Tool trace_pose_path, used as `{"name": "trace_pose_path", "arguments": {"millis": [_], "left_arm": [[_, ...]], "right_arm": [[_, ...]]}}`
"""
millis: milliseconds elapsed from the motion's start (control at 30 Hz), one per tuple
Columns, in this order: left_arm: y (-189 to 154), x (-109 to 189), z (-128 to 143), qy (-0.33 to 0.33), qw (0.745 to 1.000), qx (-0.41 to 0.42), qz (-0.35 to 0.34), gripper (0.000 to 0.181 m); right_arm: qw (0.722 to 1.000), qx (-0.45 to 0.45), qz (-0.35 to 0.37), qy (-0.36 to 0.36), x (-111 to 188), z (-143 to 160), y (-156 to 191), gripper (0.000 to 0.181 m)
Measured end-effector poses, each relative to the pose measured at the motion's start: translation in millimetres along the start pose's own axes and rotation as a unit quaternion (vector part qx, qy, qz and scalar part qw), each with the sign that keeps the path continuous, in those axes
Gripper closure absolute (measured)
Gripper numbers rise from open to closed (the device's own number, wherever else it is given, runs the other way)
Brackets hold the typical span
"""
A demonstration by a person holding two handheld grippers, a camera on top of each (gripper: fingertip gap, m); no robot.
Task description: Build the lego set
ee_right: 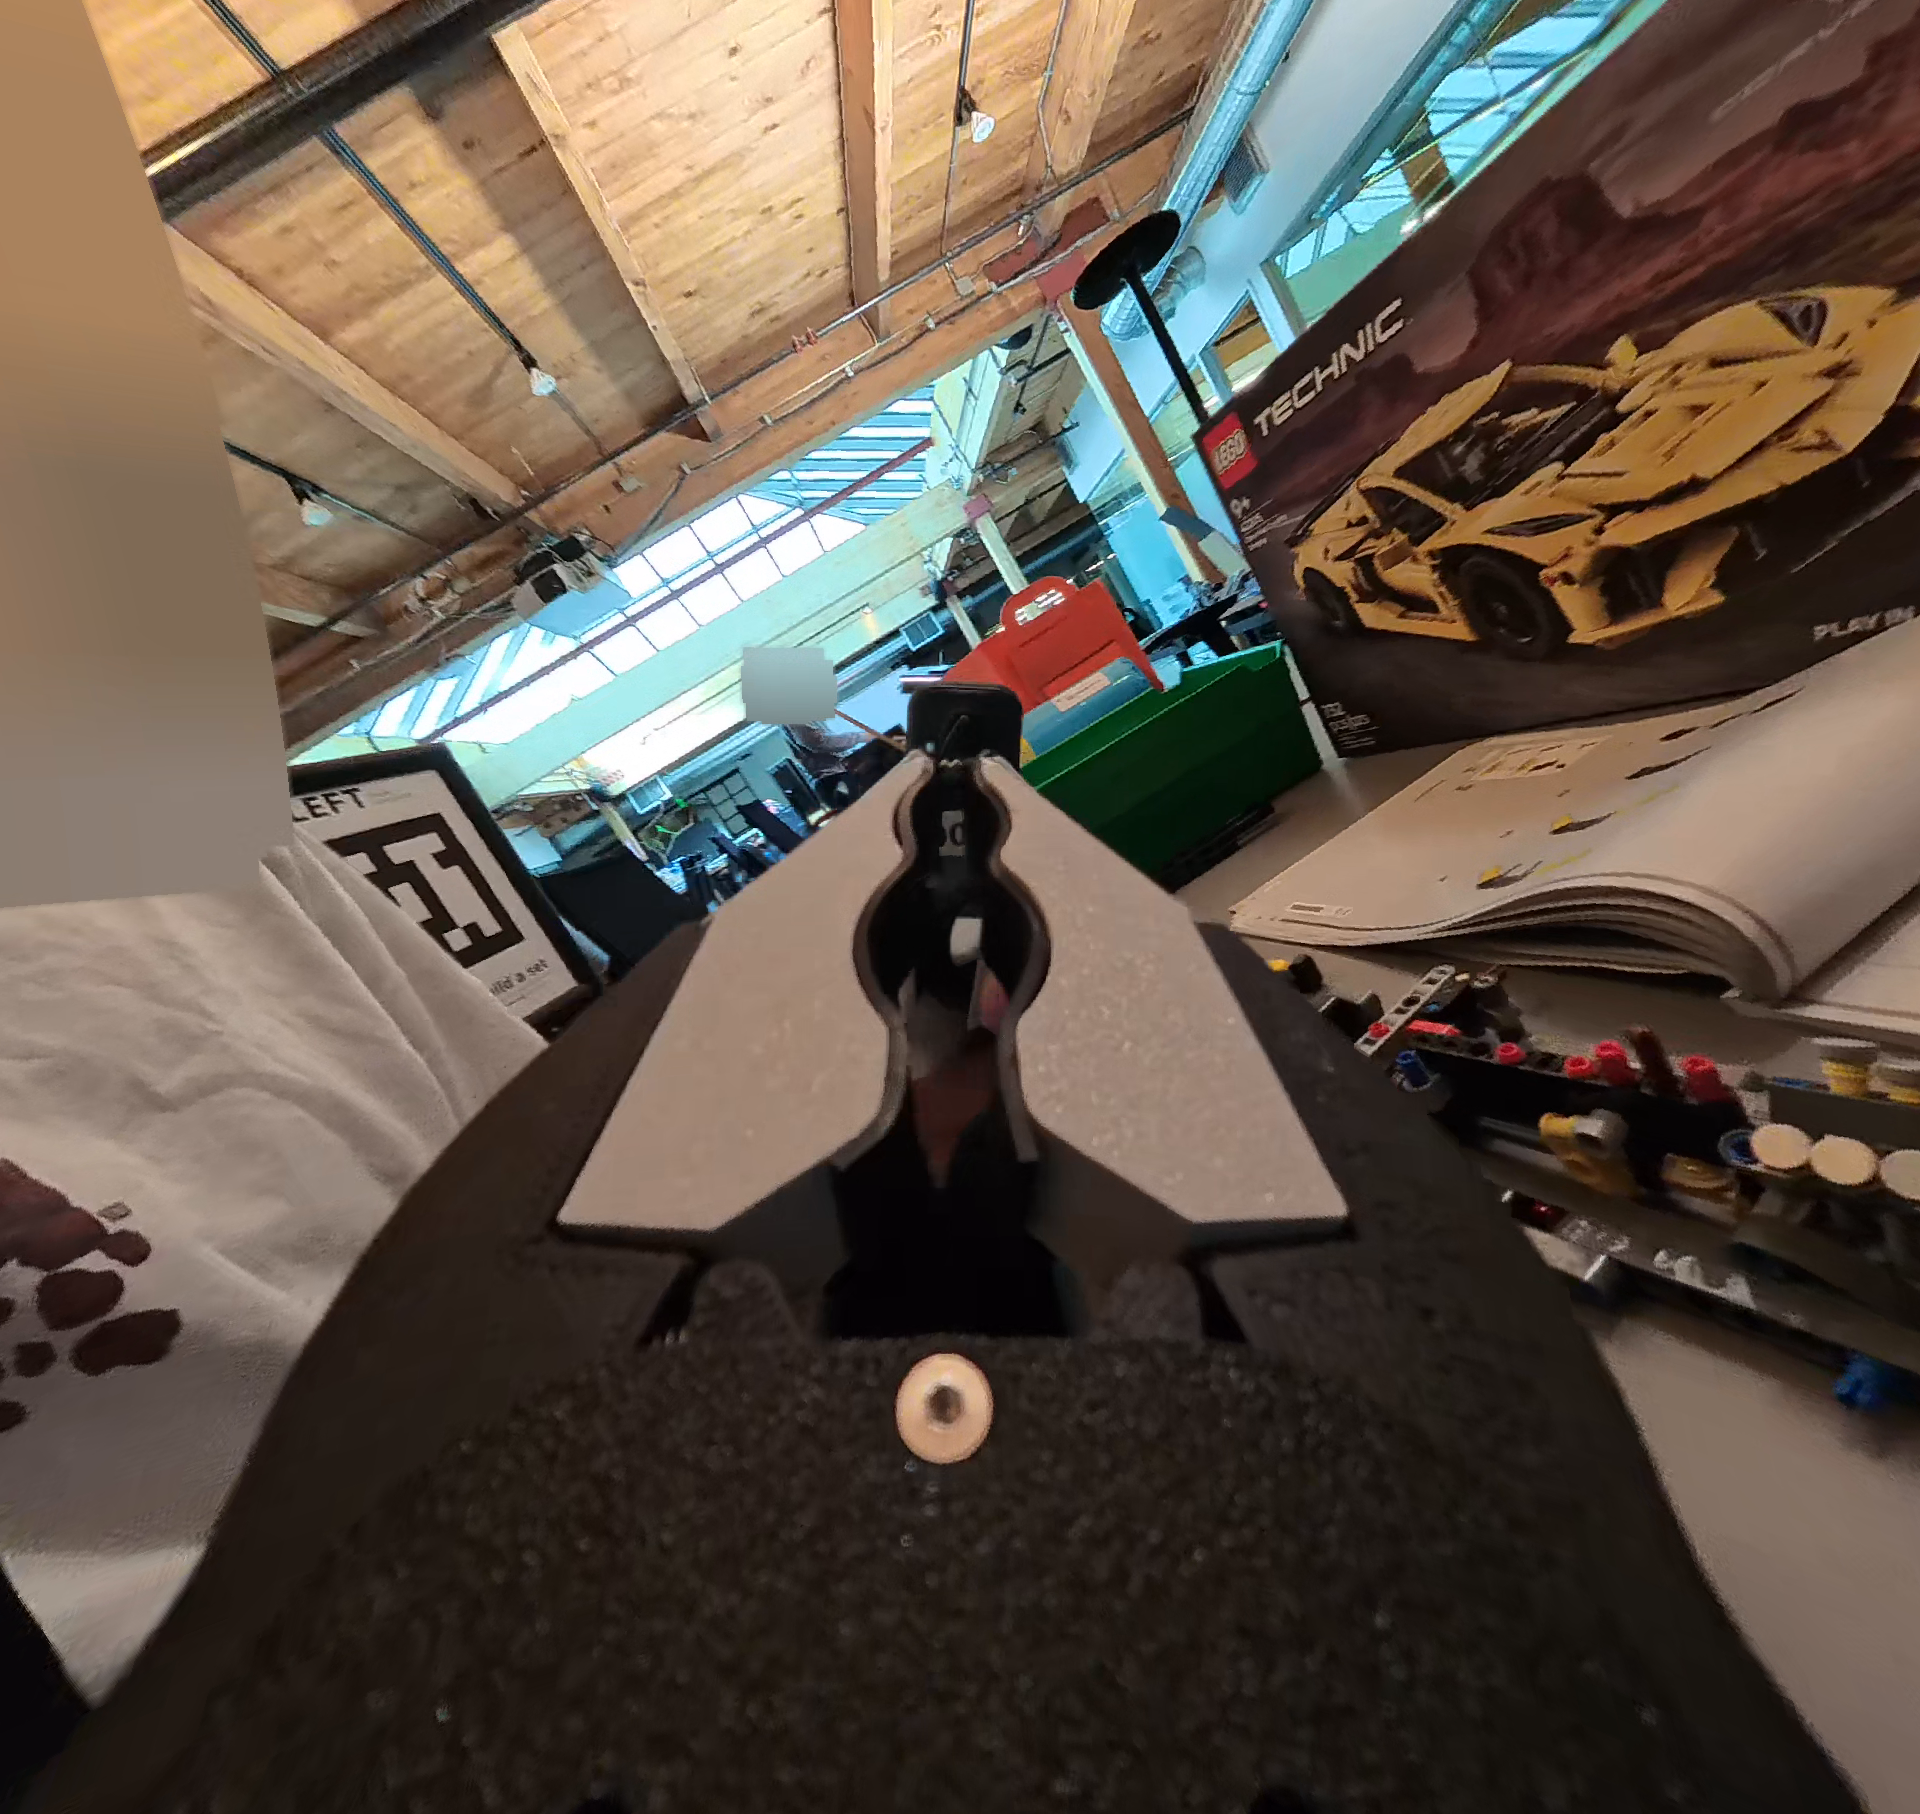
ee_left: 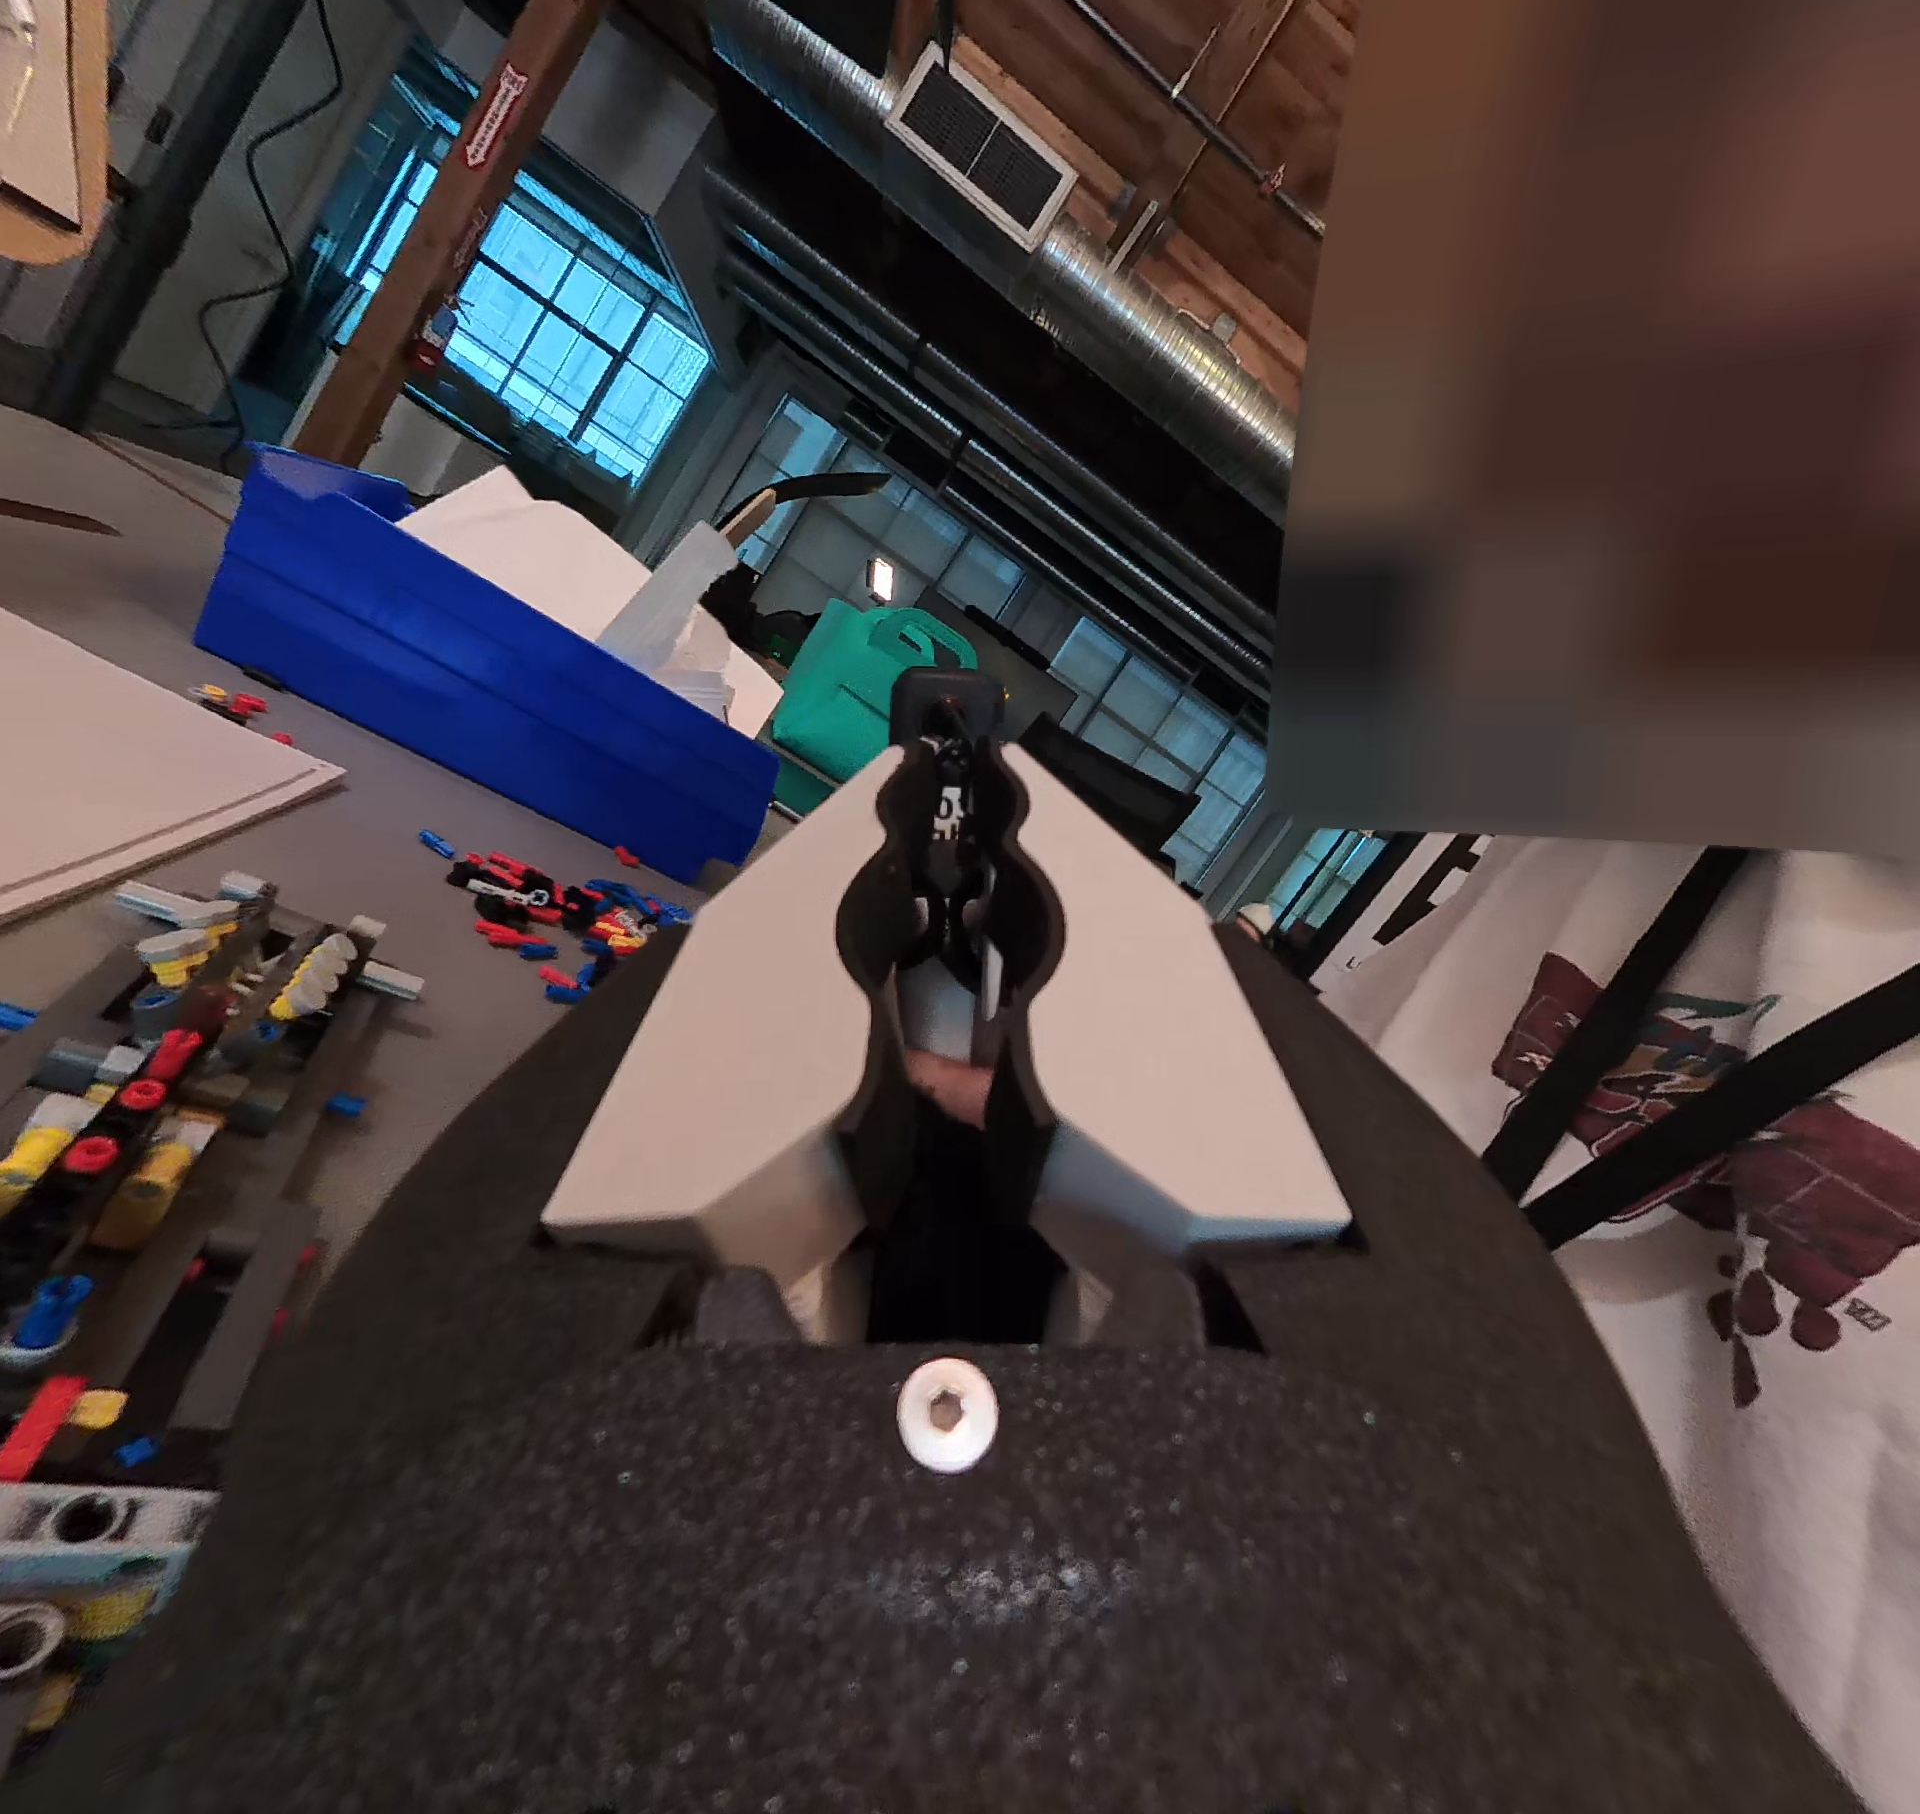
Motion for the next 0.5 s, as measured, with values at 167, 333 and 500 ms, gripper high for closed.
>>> {"name": "trace_pose_path", "arguments": {"millis": [167,333,500], "left_arm": [[1.2,-1.2,0.1,-0.011,0.999,0.029,0.01,0.175],[3.5,1.0,2.4,-0.002,0.998,0.064,0.018,0.175],[4.9,0.6,6.4,0.013,0.997,0.078,0.02,0.175]], "right_arm": [[1.0,0.014,0.009,-0.001,0.6,-0.7,-0.9,0.179],[0.998,0.06,0.029,0.018,1.1,2.5,-2.6,0.179],[0.995,0.087,0.043,0.036,-0.1,7.2,-4.4,0.179]]}}
Point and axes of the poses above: each gripper's, where its closed fingertips meet, x back along the fingers, z out of its underside, y = z × x across the jaws, the point moved 1 cm from there along x, back along the fingers, and after that the axes turned 3 degrees about -y, right-handed, at the moved point
